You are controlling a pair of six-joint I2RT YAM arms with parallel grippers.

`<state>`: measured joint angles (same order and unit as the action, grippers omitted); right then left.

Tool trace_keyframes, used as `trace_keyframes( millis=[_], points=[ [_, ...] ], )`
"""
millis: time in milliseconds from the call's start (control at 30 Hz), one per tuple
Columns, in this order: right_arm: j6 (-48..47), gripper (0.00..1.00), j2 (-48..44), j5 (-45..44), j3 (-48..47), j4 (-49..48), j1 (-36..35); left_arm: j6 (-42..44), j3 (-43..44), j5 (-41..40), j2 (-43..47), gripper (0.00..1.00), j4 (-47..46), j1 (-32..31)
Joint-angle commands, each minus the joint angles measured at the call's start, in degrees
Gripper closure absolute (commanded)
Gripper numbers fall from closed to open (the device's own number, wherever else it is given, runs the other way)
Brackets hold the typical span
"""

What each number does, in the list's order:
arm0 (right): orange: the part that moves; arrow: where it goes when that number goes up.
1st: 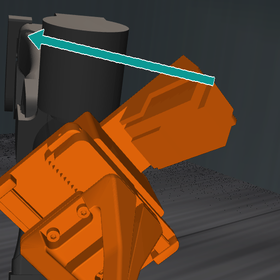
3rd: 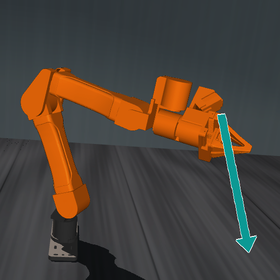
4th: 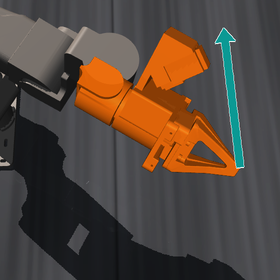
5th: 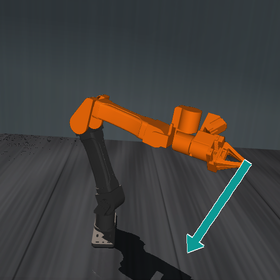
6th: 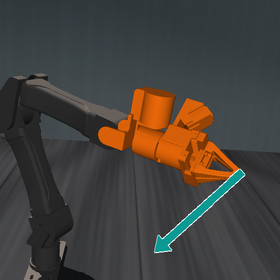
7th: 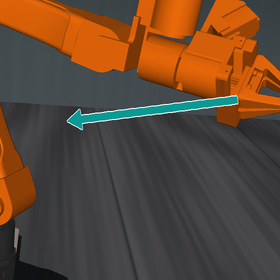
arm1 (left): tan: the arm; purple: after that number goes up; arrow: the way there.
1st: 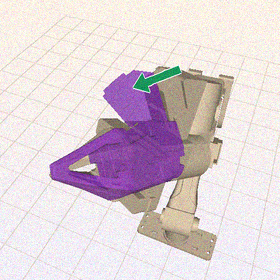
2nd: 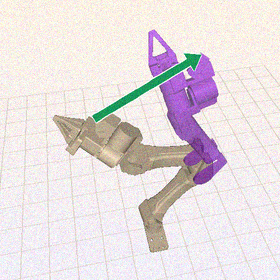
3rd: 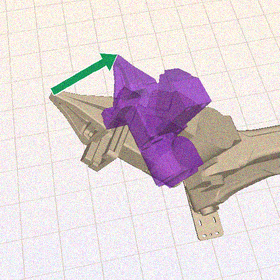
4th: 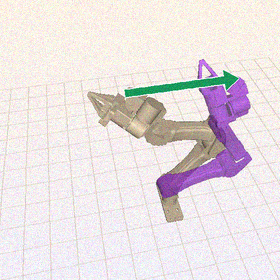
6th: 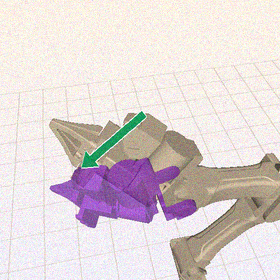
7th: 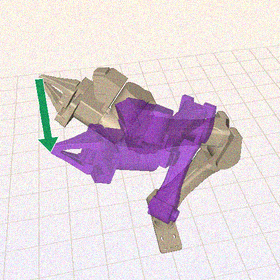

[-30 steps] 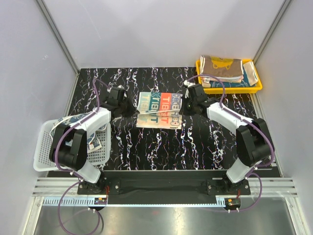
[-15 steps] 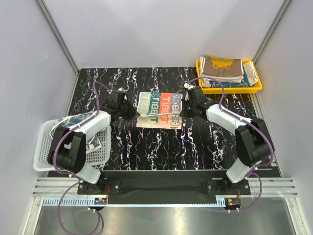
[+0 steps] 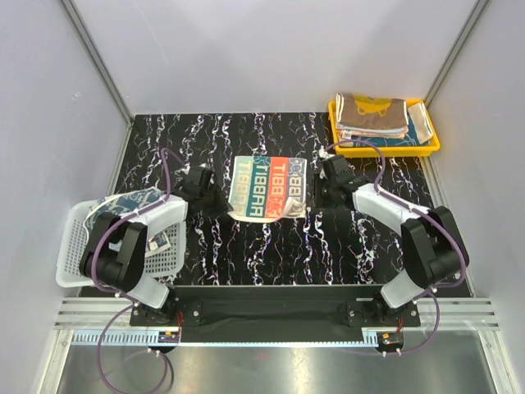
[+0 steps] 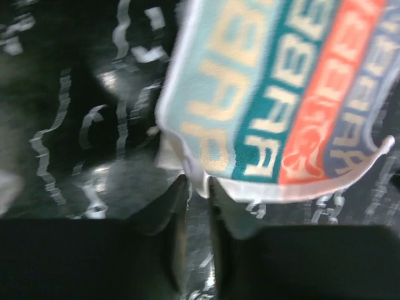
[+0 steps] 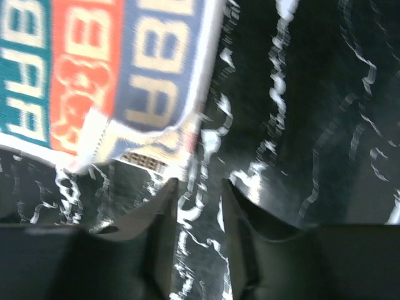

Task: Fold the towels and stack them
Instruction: Fold the towel

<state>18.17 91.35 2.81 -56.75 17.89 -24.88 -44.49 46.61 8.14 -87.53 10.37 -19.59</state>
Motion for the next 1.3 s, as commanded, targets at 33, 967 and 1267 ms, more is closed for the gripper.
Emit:
trace_keyframes(
  millis=[33,967,1267],
  points=[
    [1.8,0.55,-7.0,-2.9,2.0,1.6,1.0,2.2,-0.9,-5.2,4.5,0.62,2.8,0.8],
    [3.6,0.56,31.8,-2.9,-45.8,10.7,7.6,15.4,50.4,0.6,-33.1,0.56,12.4,9.0],
    [5.5,0.54,37.9,0.7,-48.5,8.9,8.0,12.8,46.7,11.4,-37.5,0.54,0.3,9.3]
  ],
)
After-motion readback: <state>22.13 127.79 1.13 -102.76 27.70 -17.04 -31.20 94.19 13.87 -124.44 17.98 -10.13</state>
